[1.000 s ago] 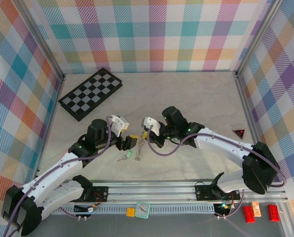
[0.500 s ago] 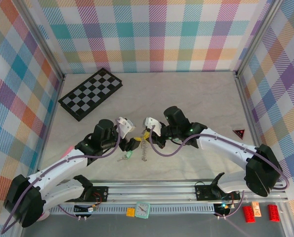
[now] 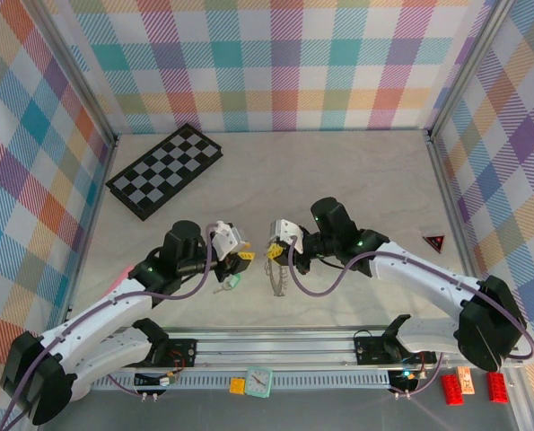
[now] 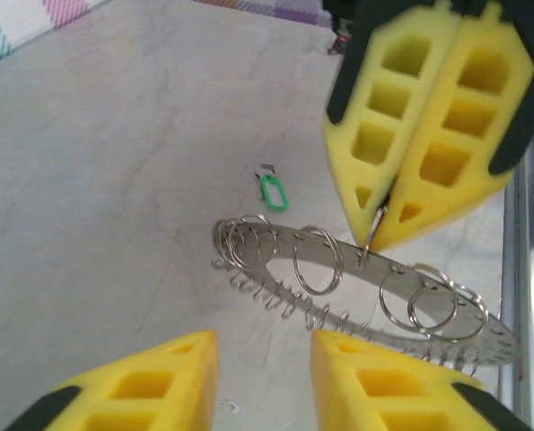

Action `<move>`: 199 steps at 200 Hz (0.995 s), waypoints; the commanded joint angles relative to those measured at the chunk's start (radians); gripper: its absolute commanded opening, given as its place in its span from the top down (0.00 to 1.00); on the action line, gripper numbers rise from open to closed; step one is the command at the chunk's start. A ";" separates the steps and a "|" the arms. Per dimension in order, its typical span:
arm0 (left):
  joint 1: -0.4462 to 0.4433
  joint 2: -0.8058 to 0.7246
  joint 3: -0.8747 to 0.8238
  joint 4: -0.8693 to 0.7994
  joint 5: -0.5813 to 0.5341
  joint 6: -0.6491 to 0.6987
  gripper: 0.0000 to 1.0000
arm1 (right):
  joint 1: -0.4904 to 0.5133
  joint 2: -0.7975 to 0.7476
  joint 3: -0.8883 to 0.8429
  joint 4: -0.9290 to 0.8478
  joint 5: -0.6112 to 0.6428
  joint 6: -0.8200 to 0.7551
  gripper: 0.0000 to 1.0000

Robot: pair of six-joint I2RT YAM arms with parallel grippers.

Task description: Put the keys on the keyring

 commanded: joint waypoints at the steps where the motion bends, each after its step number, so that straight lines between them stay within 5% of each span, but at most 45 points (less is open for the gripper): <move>1: -0.024 0.011 -0.009 -0.008 0.023 0.043 0.58 | -0.002 -0.035 -0.011 0.034 -0.061 -0.049 1.00; 199: -0.070 0.065 -0.047 0.165 0.021 0.062 0.47 | 0.000 -0.004 0.014 -0.037 -0.155 -0.069 1.00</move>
